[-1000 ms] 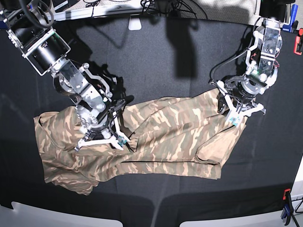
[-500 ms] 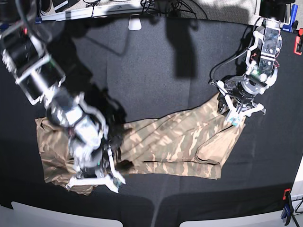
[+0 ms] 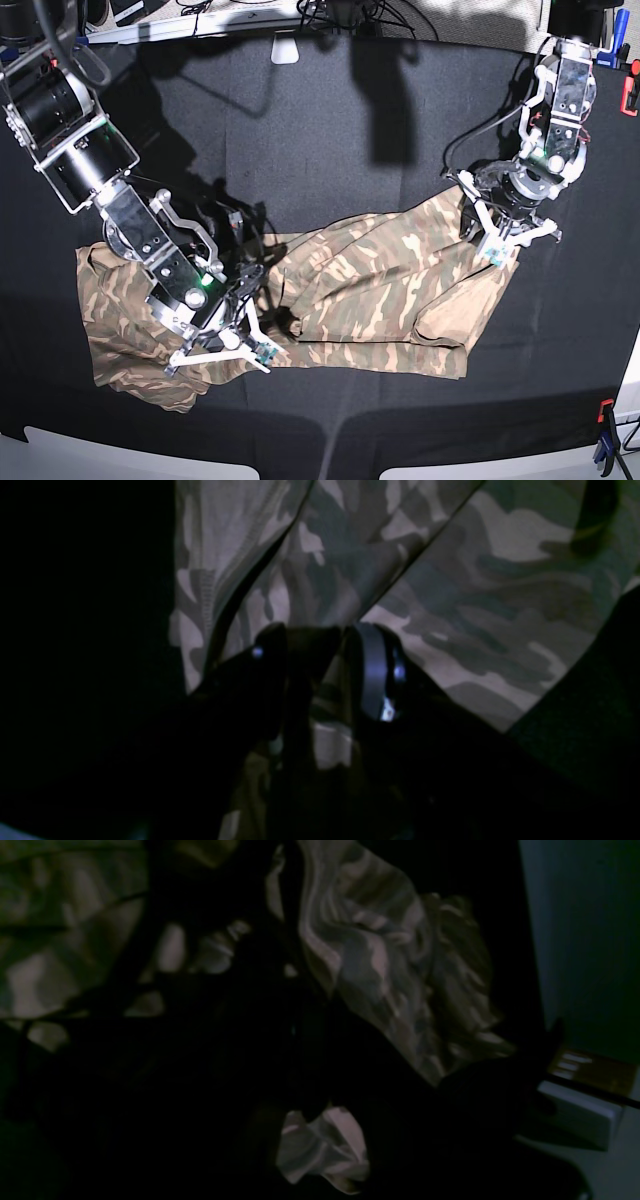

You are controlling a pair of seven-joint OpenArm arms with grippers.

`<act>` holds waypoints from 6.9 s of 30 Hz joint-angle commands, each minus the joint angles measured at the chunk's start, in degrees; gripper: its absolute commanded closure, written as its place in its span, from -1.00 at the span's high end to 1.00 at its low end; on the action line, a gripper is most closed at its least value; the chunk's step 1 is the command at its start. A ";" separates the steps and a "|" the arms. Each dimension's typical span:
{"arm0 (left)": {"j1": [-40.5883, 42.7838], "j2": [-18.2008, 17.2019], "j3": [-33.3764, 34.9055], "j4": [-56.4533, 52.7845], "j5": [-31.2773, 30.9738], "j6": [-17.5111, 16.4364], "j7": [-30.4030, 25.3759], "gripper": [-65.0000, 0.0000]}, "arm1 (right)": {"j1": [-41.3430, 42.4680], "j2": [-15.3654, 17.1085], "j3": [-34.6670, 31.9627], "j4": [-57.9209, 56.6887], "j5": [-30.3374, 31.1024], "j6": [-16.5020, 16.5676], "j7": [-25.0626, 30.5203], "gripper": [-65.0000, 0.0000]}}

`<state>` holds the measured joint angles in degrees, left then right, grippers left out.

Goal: Layout the t-shirt on the table in an organized manner, then fold the t-shirt properly

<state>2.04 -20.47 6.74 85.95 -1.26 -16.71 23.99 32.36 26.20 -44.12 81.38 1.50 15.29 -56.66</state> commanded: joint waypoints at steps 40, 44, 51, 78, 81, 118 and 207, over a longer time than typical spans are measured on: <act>-0.92 -0.35 -0.26 0.85 -0.28 0.28 -1.36 -0.40 | 1.88 0.31 0.59 0.76 -8.81 -0.28 -3.67 -0.65; -0.92 -0.35 -0.26 0.85 -0.28 0.28 -1.36 -0.40 | 1.88 0.31 0.59 0.76 -8.79 -0.28 -3.58 -0.66; -0.94 -0.35 -0.26 0.85 -0.28 0.28 -1.36 -0.40 | 1.90 0.31 0.59 1.14 1.42 3.91 -3.98 -0.66; -0.92 -0.35 -0.26 0.85 -0.28 0.28 -1.33 -0.40 | 2.05 0.31 0.61 3.15 -4.09 -3.52 -4.83 -0.26; -0.92 -0.35 -0.26 0.85 -0.28 0.28 -1.33 -0.40 | 2.03 0.35 0.59 1.40 -4.11 -3.52 -4.85 -0.26; -0.92 -0.35 -0.26 0.85 -0.28 0.28 -1.36 -0.40 | 1.77 0.09 0.59 -8.17 -0.92 -4.46 8.96 -0.48; -0.92 -0.35 -0.26 0.85 -0.28 0.28 -1.33 -0.40 | 7.45 1.42 7.08 -1.44 6.60 11.52 -5.03 -0.55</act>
<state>2.04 -20.47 6.74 85.95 -1.26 -16.71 23.99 37.80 27.31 -37.74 79.42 8.82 26.30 -62.22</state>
